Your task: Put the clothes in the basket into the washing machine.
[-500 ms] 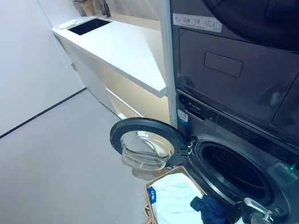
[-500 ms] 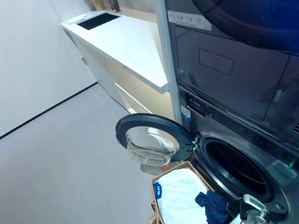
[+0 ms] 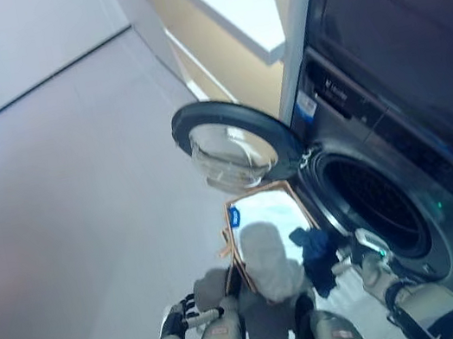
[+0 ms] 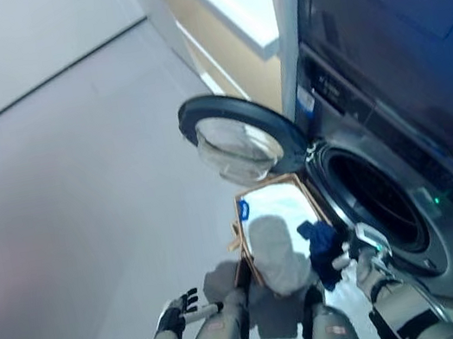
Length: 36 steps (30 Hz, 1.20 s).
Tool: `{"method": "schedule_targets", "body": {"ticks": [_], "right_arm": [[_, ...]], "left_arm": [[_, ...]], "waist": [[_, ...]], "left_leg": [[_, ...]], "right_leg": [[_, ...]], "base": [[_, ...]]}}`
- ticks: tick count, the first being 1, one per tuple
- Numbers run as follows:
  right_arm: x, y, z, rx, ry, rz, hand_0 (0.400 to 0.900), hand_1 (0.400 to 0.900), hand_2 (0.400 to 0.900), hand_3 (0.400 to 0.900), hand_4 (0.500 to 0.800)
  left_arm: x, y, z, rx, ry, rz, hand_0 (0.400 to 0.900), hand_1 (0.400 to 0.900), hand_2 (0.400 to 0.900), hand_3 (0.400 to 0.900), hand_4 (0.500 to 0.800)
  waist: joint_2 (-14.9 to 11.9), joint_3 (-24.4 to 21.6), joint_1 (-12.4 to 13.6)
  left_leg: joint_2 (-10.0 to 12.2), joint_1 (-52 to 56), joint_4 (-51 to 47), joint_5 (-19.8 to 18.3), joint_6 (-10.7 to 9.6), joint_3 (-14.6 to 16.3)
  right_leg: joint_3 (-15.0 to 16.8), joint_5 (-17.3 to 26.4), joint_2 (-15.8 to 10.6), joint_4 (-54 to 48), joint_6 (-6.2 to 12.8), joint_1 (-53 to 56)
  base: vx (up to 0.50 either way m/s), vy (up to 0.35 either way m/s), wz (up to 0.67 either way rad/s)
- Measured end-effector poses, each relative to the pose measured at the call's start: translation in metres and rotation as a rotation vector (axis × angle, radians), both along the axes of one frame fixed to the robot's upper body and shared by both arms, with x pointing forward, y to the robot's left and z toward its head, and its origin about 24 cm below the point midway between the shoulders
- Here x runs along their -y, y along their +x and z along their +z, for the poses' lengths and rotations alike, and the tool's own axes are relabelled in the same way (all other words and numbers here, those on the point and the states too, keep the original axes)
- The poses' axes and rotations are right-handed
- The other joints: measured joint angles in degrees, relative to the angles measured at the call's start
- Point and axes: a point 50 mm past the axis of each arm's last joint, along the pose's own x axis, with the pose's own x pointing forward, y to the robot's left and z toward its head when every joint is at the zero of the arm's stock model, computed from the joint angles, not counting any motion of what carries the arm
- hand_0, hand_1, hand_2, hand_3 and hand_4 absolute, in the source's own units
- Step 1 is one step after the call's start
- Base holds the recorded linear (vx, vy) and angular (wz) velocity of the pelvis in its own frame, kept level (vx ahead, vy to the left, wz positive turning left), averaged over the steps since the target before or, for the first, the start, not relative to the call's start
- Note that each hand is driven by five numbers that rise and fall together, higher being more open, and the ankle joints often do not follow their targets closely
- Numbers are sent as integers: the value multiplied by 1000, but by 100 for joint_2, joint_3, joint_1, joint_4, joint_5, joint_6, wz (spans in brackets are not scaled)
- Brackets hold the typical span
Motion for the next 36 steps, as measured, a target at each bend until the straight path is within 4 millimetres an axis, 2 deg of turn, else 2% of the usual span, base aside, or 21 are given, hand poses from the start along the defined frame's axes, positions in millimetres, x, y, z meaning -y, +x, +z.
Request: {"method": "schedule_targets", "body": {"ticks": [2, 7, 13, 21, 28, 31, 34, 36], "right_arm": [[1, 18, 14, 58, -19, 8, 900, 900, 900, 900, 800], [1, 34, 26, 114, -38, 8, 900, 900, 900, 900, 800], [22, 48, 48, 160, -104, -47, 900, 900, 900, 900, 800], [69, 65, 95, 260, -231, -138, 900, 900, 900, 900, 800], [101, 66, 125, 305, -319, -190, 900, 900, 900, 900, 800], [116, 62, 136, 315, -360, -219, 900, 900, 900, 900, 800], [120, 61, 139, 317, -373, -229, 900, 900, 900, 900, 800], [122, 58, 138, 313, -382, -236, 900, 900, 900, 900, 800]], "left_arm": [[3, 14, 6, 57, -10, -11, 900, 900, 900, 900, 800], [8, 27, 13, 127, -35, 2, 900, 900, 900, 900, 800], [20, 51, 27, 234, -63, -10, 900, 900, 900, 900, 800], [44, 69, 45, 353, -122, -84, 900, 900, 900, 900, 800], [59, 79, 59, 438, -171, -100, 900, 900, 900, 900, 800], [65, 82, 65, 467, -189, -115, 900, 900, 900, 900, 800], [67, 82, 66, 479, -194, -117, 900, 900, 900, 900, 800], [69, 82, 68, 486, -200, -125, 900, 900, 900, 900, 800]], "waist": [[51, 172, 44], [136, 392, 159], [339, 787, 230], [732, 1061, 522], [962, 1125, 766], [1086, 1182, 779], [1112, 1193, 784], [1112, 1193, 781]], "left_leg": [[-37, -309, 98, 41, -9, 9], [-88, -741, 209, 63, -15, 123], [-226, -1241, 324, 164, 78, 104], [-445, -1743, 322, 315, 145, 100], [-630, -2167, 415, 324, 180, 134], [-762, -2288, 476, 330, 194, 116], [-836, -2335, 506, 370, 247, 124], [-875, -2333, 507, 405, 293, 128]], "right_leg": [[54, -31, -58, 348, -38, -403], [158, -38, -149, 708, -24, -990], [157, -33, -286, 1007, 6, -1531], [212, -98, -562, 1486, 47, -2215], [316, -182, -776, 1829, 27, -2765], [319, -274, -930, 2030, 43, -2906], [347, -328, -1010, 2144, -20, -2992], [433, -378, -1025, 2211, 3, -3020]], "base": [[-62, 31, -10], [-69, 36, 3], [-19, 27, 7], [-13, 45, 9], [32, 41, 12], [48, 12, 9], [69, 16, 3], [49, -7, 10]]}}
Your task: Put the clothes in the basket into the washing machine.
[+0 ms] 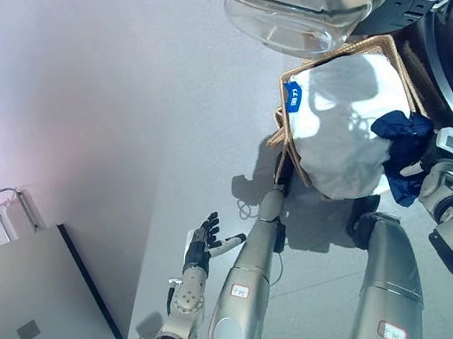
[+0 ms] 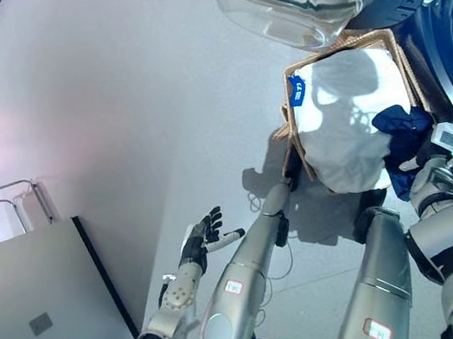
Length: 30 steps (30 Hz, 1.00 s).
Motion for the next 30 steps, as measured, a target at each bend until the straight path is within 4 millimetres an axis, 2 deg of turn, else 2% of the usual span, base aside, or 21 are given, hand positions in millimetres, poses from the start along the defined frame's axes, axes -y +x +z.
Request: {"method": "schedule_targets", "body": {"ticks": [1, 2, 3, 13, 21, 26, 30], "right_arm": [[1, -1, 0, 2, -3, -4, 631, 631, 631, 631, 639], [2, -2, 0, 0, -7, -9, 451, 451, 451, 451, 531], [2, -1, 1, 4, -8, -10, 400, 400, 400, 400, 500], [8, 5, 18, 57, -33, -29, 400, 400, 400, 400, 500], [-19, 6, -12, 51, 91, -27, 400, 400, 400, 400, 500], [-34, 3, -31, 160, 315, -146, 400, 400, 400, 400, 500], [-34, 1, -34, 383, 567, -325, 400, 400, 400, 400, 500]], "left_arm": [[1, 1, 2, 10, -7, -2, 900, 900, 900, 900, 800], [3, 2, 4, 23, -13, -6, 900, 900, 900, 900, 800], [3, 2, 5, 32, -17, -7, 900, 900, 900, 900, 800], [2, -8, -1, 7, -23, 0, 900, 900, 900, 900, 800], [-3, -14, -10, -40, 2, 11, 900, 900, 900, 900, 800], [-10, -29, -24, -117, 30, 34, 900, 900, 900, 900, 800], [-12, -35, -28, -139, 31, 47, 900, 900, 900, 900, 800]], "waist": [[0, 1, 3], [0, 1, 0], [3, 1, 0], [4, 8, -7], [1, 12, -46], [-11, 7, -227], [-12, -14, -357]], "left_leg": [[-16, -9, -2, -1, -1, -2], [-19, -25, -2, -2, -8, -3], [-38, -41, -3, 0, -22, -4], [-5, 26, 8, 65, -86, -52], [14, 489, -30, 8, -101, -63], [78, 965, -170, -49, -39, -101], [154, 1296, -403, -28, 60, -12]], "right_leg": [[14, -10, -7, 23, 10, -21], [38, -32, -21, 76, 6, -62], [39, -40, -27, 89, 20, -85], [11, -49, -2, 128, 38, -30], [2, -48, 27, 18, 49, 448], [17, 102, 167, -415, 163, 1010], [110, 278, 266, -787, 285, 1336]], "base": [[39, -5, 9], [37, 6, 5], [0, 0, 0], [23, -2, -3], [20, 2, -7], [58, 12, -21], [3, 19, -20]]}}
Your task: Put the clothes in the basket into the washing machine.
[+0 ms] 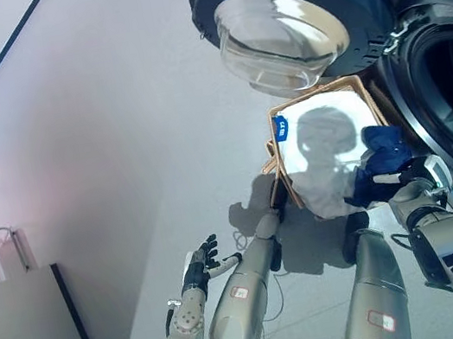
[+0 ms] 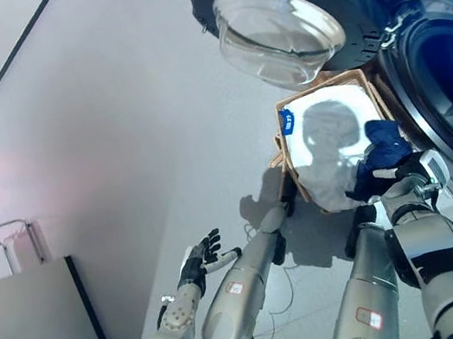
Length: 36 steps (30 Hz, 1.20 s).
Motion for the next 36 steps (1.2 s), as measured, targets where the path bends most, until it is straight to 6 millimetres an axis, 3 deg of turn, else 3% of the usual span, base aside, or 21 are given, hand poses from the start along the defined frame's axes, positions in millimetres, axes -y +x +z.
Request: {"method": "schedule_targets", "body": {"ticks": [5, 7, 13, 17, 25, 29, 30, 36], "right_arm": [[5, -5, 0, 295, 278, -277, 400, 400, 400, 400, 500], [-3, 4, 5, 374, 344, -325, 400, 400, 400, 400, 500], [-7, 35, 48, 691, 463, -383, 400, 400, 400, 400, 500], [-6, 54, 89, 876, 468, -353, 400, 400, 400, 400, 500], [10, 60, 132, 1017, 508, -418, 400, 400, 400, 400, 500], [5, 61, 127, 1014, 529, -421, 400, 400, 400, 400, 500], [3, 62, 127, 1021, 532, -413, 900, 900, 900, 900, 800], [-1, 61, 114, 1005, 541, -372, 900, 900, 900, 900, 800]], "left_arm": [[-6, -7, -3, -19, 6, 20, 900, 900, 900, 900, 800], [-11, -16, -9, -55, 9, 41, 900, 900, 900, 900, 800], [-21, -25, -16, -104, 33, 61, 900, 900, 900, 900, 800], [-18, -25, -13, -82, -15, 84, 900, 900, 900, 900, 800], [-21, -35, -18, -124, -36, 120, 900, 900, 900, 900, 800], [-20, -40, -20, -140, -38, 124, 900, 900, 900, 900, 800], [-21, -41, -21, -143, -37, 125, 900, 900, 900, 900, 800], [-21, -41, -21, -145, -39, 130, 900, 900, 900, 900, 800]], "waist": [[-3, -144, -44], [-43, -297, -92], [-46, -588, -246], [-68, -627, -314], [-32, -657, -323], [80, -741, -278], [99, -755, -279], [120, -775, -284]], "left_leg": [[89, 306, -229, 53, 85, 119], [145, 366, -245, 15, 124, 223], [277, 542, -327, -81, 105, 446], [266, 435, -315, -90, 87, 520], [350, 578, -417, -64, 83, 526], [373, 587, -455, -69, 68, 526], [374, 602, -479, -65, 69, 533], [412, 772, -525, -57, 49, 488]], "right_leg": [[105, 124, 102, -344, 92, 286], [193, 198, 155, -476, 117, 338], [389, 356, 343, -786, 121, 487], [585, 428, 411, -795, 143, 293], [587, 428, 460, -891, 148, 411], [590, 429, 494, -925, 142, 412], [599, 430, 499, -932, 143, 416], [516, 429, 524, -1015, 144, 622]], "base": [[36, 11, -23], [60, 24, -35], [47, -4, -23], [39, -1, -12], [50, -12, -1], [51, -29, -3], [43, -50, 2], [29, -47, 4]]}}
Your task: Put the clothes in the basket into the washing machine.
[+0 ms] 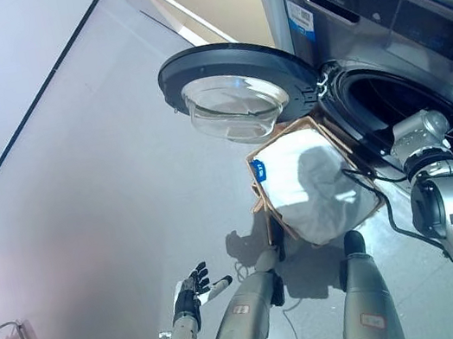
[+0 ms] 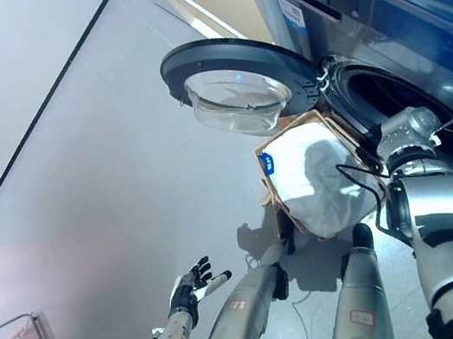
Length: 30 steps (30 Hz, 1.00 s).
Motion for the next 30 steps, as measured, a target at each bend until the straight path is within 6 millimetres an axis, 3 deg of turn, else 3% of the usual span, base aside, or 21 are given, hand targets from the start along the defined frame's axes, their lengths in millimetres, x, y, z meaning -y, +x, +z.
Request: {"method": "schedule_targets", "body": {"ticks": [4, 7, 13, 17, 20, 25, 30], "right_arm": [[-5, -2, -15, -25, 5, 32, 900, 900, 900, 900, 800], [-10, -8, -37, -71, 15, 62, 900, 900, 900, 900, 800], [-25, -43, -112, -299, 48, 162, 900, 900, 900, 900, 800], [-34, -69, -149, -441, 26, 267, 900, 900, 900, 900, 800], [-47, -100, -184, -559, 53, 313, 900, 900, 900, 900, 800], [-66, -176, -241, -849, 91, 427, 900, 900, 900, 900, 800], [-72, -227, -263, -1188, -139, 711, 900, 900, 900, 900, 800]], "left_arm": [[0, -3, -2, -17, -7, -11, 900, 900, 900, 900, 800], [1, -7, -6, -43, -11, 7, 900, 900, 900, 900, 800], [-7, -25, -17, -143, 10, 50, 900, 900, 900, 900, 800], [-15, -35, -23, -206, 32, 79, 900, 900, 900, 900, 800], [-21, -42, -26, -237, 49, 93, 900, 900, 900, 900, 800], [-35, -56, -31, -314, 94, 116, 900, 900, 900, 900, 800], [-43, -65, -33, -361, 134, 55, 900, 900, 900, 900, 800]], "waist": [[-17, -47, -29], [-100, -161, -52], [-567, -391, -165], [-734, -484, -282], [-814, -652, -315], [-1225, -1002, -462], [-1511, -1226, -634]], "left_leg": [[45, 63, -21, -36, -33, -52], [56, 73, -39, -32, -37, -60], [126, 488, -191, -108, -56, -21], [161, 836, -247, -167, -57, -1], [173, 1096, -306, -230, -55, 19], [215, 1480, -360, -375, -63, 97], [259, 1859, -393, -487, -77, 134]], "right_leg": [[-62, -2, 19, -59, -15, 99], [-79, 2, 35, -84, -23, 112], [-64, 0, 94, -357, -23, 536], [-108, 0, 120, -552, -24, 943], [-111, -1, 136, -708, -24, 1243], [-80, 2, 206, -1015, -21, 1705], [-101, 11, 228, -1259, -38, 2170]], "base": [[21, -35, 0], [10, -21, -7], [33, -17, -6], [66, -9, -7], [39, -8, -8], [17, -8, -7], [-2, -16, -4]]}}
